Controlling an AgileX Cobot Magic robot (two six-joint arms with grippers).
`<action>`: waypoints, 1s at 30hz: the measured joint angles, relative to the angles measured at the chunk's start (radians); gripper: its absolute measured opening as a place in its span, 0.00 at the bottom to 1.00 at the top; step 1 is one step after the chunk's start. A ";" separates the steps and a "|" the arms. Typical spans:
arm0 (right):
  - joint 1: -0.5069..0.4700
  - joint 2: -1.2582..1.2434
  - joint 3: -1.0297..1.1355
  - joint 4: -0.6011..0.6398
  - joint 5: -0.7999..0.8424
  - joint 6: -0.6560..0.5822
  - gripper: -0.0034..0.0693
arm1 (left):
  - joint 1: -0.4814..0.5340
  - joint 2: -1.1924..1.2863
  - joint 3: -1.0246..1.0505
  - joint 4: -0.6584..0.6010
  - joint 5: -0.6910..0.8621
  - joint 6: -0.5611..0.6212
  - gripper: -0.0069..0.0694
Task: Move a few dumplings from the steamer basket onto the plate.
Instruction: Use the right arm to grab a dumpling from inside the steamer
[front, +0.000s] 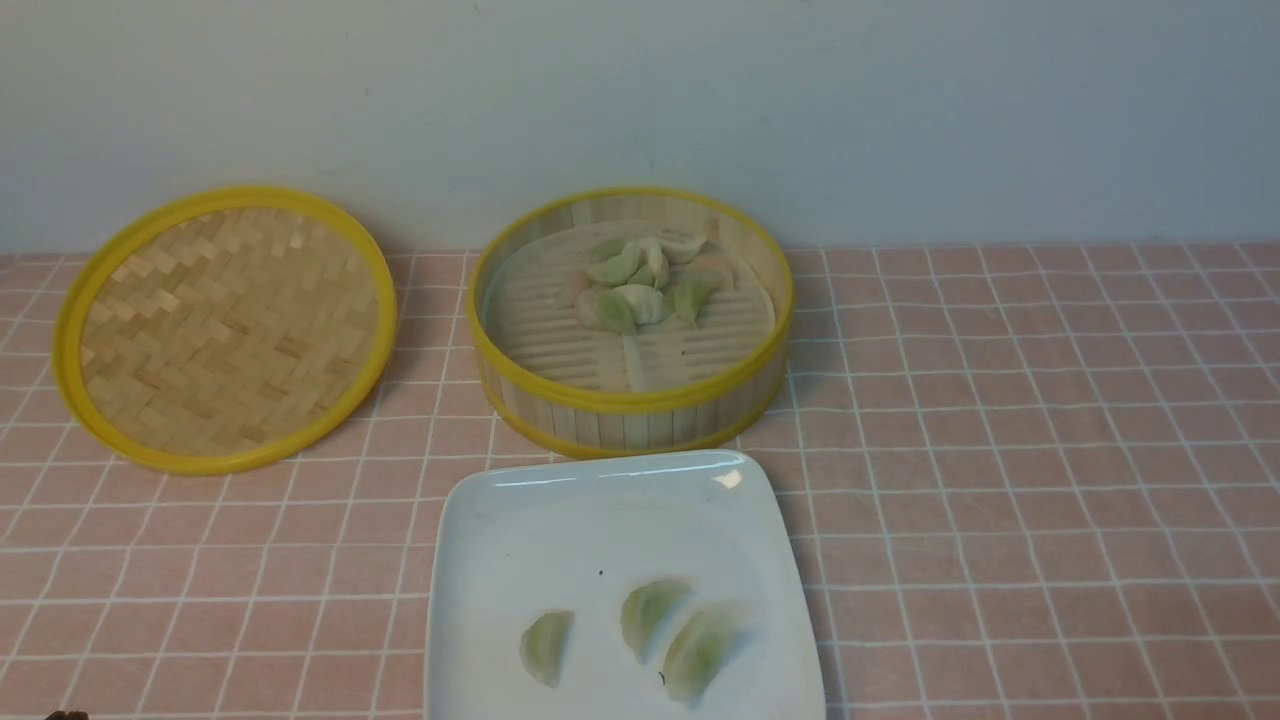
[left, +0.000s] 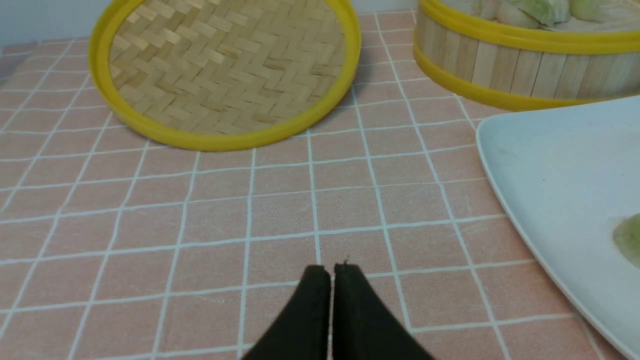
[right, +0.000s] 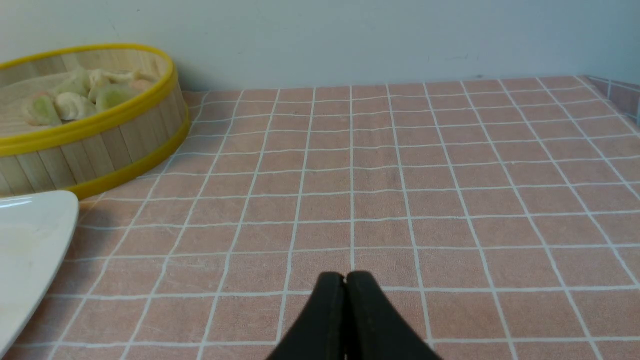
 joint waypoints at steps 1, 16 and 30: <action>0.000 0.000 0.000 0.000 0.000 0.000 0.03 | 0.000 0.000 0.000 0.000 0.000 0.000 0.08; 0.000 0.000 0.007 0.588 -0.324 0.196 0.03 | 0.000 0.000 0.000 0.000 0.000 0.000 0.08; 0.000 0.172 -0.389 0.641 -0.113 0.014 0.03 | 0.000 0.000 0.000 -0.001 0.000 0.000 0.08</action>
